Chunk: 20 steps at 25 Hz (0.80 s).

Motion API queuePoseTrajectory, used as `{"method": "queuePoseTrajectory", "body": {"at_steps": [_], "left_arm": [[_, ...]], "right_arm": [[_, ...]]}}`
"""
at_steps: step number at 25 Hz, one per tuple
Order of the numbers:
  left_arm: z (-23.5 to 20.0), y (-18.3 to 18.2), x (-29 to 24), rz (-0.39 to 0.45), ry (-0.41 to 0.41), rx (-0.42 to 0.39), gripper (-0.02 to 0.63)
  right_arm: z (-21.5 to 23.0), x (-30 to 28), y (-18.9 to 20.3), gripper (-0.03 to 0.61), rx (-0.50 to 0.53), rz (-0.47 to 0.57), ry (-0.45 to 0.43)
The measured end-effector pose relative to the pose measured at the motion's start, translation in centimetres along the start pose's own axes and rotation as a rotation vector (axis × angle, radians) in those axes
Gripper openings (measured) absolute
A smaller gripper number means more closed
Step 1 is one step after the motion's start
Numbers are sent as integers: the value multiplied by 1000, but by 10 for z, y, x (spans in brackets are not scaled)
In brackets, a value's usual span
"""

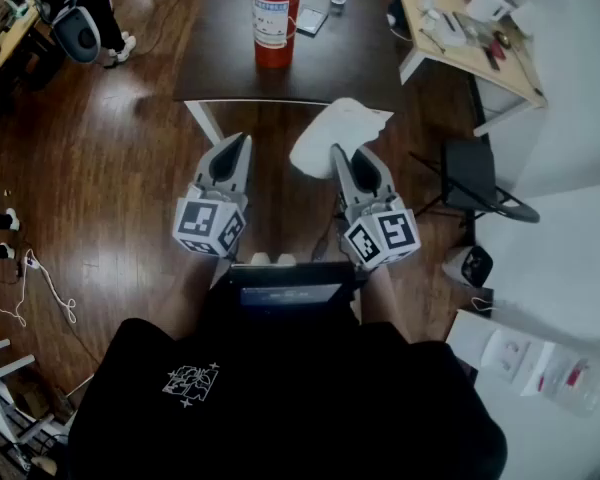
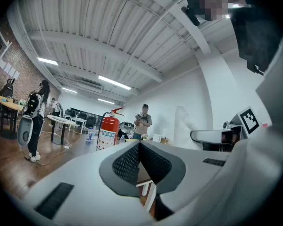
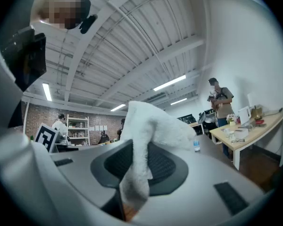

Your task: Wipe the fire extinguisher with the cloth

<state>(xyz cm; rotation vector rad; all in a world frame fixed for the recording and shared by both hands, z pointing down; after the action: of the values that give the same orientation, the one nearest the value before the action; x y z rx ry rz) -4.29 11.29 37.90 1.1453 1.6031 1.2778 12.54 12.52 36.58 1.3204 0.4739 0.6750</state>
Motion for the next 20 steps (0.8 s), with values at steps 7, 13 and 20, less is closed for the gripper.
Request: {"method": "queuePoseTrajectory", "body": {"at_steps": [7,13,20], "left_arm": [[7,12,-6,-16,-25,-4,0],[1,12,-22,-21,-30,-2,0],[-25,10,-75,-11,5,20,0]], "right_arm": [[14,3,9,109,-12,-19,-29],[27,-12,8,109,-14,-26,-41],[57,-58,13,109,11,-44,-25]]}}
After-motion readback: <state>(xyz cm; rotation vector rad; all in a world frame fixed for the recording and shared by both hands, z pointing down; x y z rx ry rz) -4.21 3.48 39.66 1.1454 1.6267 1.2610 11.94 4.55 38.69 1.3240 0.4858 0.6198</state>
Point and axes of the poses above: the fingertips, and each gripper's own axes: x backward along the fingers, z to its right, y out of its underside, the point moved 1 cm from there along x, backward along the fingers, and after that the axes turned 11 degrees about -y, right-handed, at the moved point
